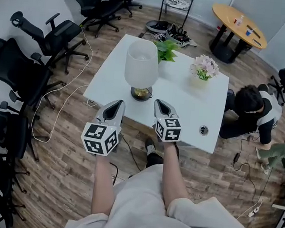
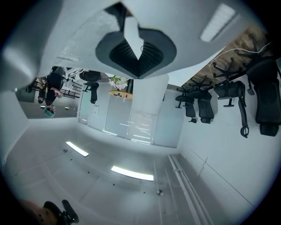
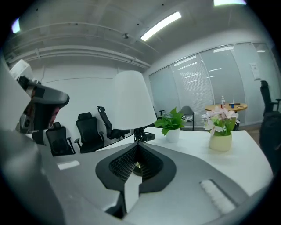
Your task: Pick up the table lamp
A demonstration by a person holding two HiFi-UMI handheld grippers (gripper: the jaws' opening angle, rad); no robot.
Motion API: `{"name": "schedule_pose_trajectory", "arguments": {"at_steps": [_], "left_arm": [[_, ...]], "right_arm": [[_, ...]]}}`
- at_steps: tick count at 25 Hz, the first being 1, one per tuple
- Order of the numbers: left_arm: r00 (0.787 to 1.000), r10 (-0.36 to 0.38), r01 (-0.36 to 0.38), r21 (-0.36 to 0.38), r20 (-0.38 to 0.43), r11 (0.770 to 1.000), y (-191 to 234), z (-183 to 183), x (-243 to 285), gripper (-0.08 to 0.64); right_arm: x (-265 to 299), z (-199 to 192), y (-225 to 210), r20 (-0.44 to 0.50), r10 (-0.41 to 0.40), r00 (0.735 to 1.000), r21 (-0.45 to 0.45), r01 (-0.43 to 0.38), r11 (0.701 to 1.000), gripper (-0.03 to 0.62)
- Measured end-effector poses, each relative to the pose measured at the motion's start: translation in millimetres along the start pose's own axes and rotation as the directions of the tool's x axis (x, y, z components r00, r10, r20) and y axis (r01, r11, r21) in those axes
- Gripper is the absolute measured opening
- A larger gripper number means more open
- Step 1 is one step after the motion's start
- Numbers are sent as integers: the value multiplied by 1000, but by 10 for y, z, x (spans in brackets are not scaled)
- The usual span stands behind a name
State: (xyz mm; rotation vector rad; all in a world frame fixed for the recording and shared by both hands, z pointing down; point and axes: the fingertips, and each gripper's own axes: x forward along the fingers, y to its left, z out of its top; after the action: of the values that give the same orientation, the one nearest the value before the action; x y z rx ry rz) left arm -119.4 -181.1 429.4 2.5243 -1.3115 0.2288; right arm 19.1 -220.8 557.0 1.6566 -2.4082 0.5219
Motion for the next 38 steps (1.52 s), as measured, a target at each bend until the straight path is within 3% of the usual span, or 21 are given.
{"name": "schedule_pose_trajectory", "arguments": {"at_steps": [7,18,31,38], "left_arm": [[999,6,-7,-12,-48,1000,11,112,591,0],[996,62,-64,-31,-70,997,52,186,1039,0],[995,56,-57,-11,-88,998,171,344,1215,0],[997,3,-2,6,-74,1000,256,417,1275,0]], "right_arm": [[700,-243,-67,-117,140,983,-167,-158,973,79],[1496,-505,-14,-231,269,935,-227,-321,920,221],[1901,-594,108,-270,236,934,-259,-306,916,233],[2074,-608,201,-261,227,938,-297,-302,906,183]]}}
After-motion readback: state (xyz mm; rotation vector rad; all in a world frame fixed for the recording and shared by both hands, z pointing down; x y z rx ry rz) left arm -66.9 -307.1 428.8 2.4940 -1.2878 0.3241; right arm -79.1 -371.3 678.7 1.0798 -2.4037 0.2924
